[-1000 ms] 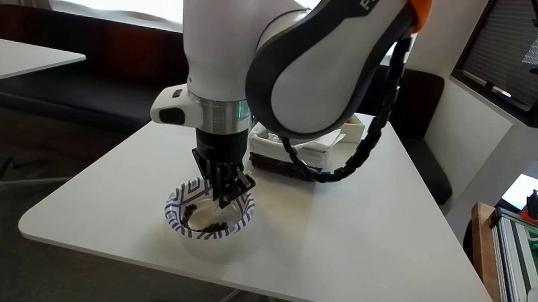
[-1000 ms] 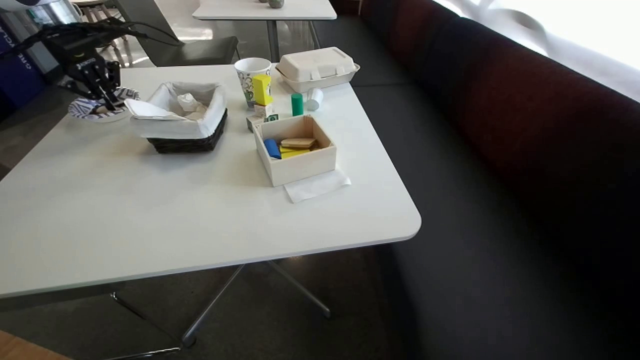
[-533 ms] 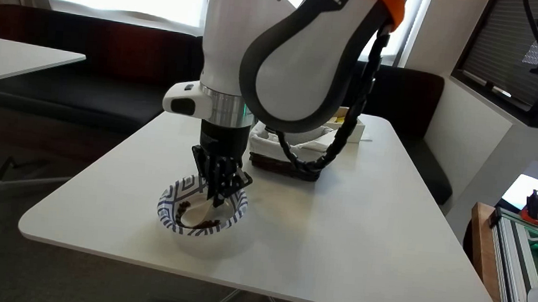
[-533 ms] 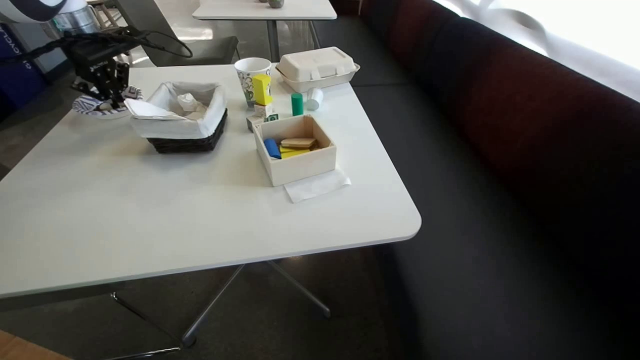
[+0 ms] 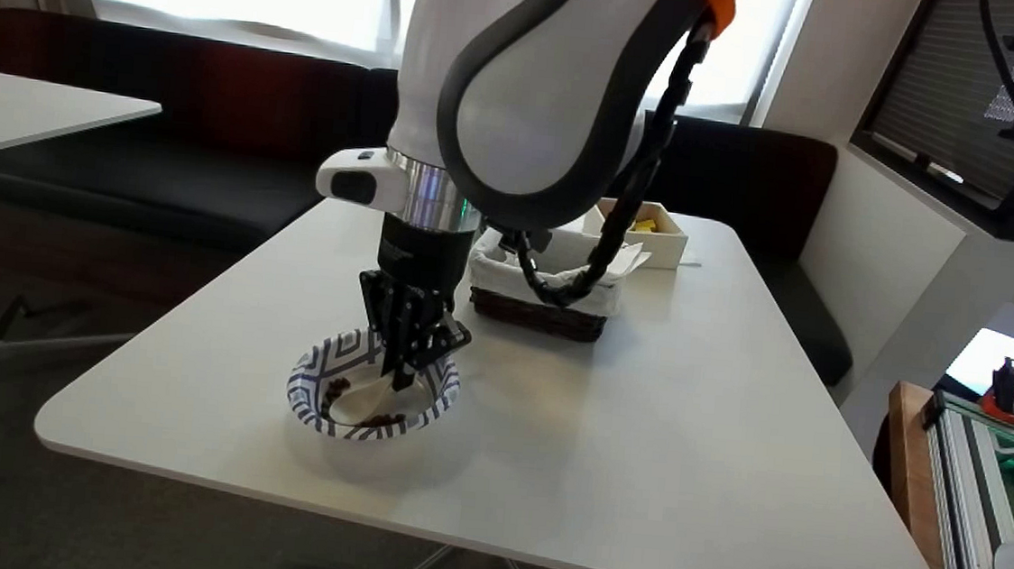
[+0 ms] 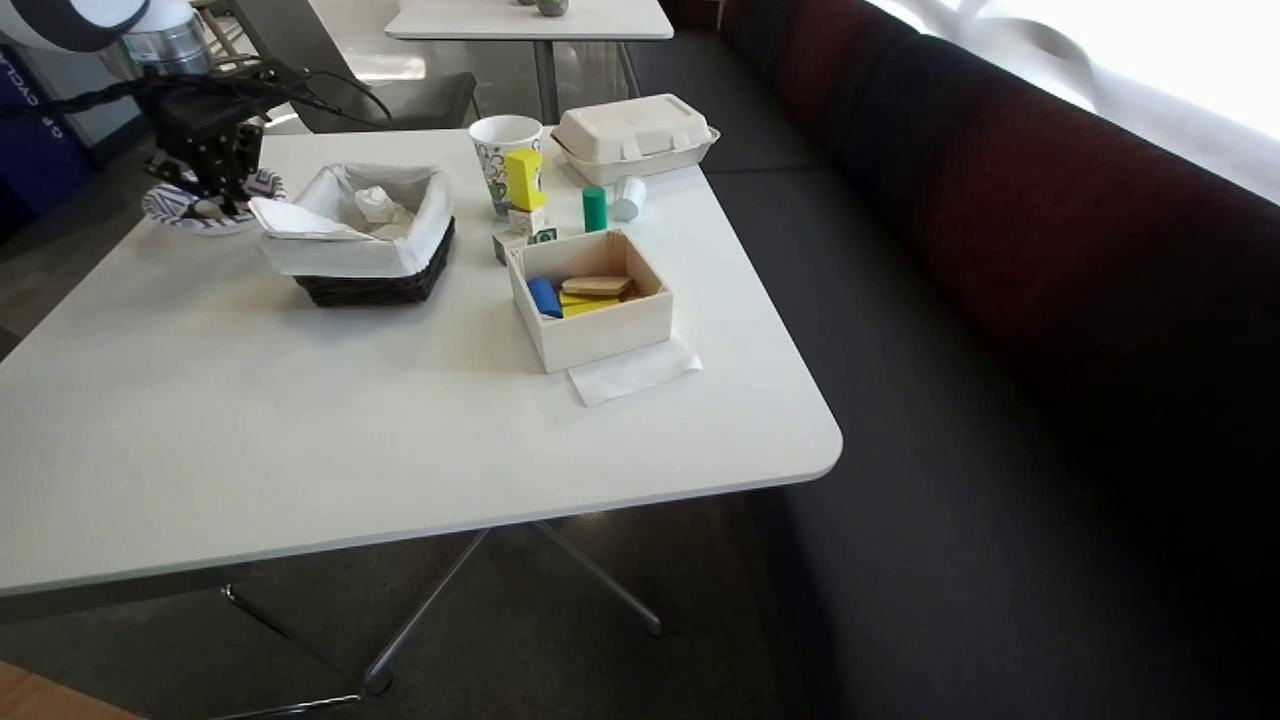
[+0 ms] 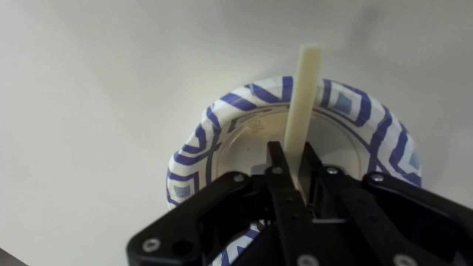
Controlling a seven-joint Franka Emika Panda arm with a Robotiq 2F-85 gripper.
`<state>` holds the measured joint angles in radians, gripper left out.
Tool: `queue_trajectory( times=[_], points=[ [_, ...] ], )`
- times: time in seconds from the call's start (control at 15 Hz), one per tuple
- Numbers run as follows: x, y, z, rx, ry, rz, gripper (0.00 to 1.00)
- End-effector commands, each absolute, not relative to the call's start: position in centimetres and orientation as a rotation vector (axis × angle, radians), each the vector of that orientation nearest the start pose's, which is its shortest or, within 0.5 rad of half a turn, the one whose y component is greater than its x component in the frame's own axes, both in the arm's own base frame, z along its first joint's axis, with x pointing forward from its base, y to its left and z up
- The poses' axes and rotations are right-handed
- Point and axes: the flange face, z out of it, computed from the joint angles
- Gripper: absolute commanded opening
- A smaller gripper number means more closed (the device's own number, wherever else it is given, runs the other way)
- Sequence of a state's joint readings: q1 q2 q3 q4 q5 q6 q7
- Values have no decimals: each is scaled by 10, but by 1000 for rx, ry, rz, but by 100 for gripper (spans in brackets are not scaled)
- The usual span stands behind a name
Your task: Use the white spoon to take out some of the contents in the bowl and place them in the coffee cup.
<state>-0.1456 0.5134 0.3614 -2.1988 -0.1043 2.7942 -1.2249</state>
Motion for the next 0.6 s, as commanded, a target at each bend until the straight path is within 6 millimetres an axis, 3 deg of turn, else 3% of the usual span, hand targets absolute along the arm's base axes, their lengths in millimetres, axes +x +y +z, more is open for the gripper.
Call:
queue_trajectory(
  times=[0.0, 0.53],
  points=[
    [546, 126, 174, -2294, -2071, -249, 4],
    [535, 134, 208, -2425, -2095, -126, 4]
  ],
)
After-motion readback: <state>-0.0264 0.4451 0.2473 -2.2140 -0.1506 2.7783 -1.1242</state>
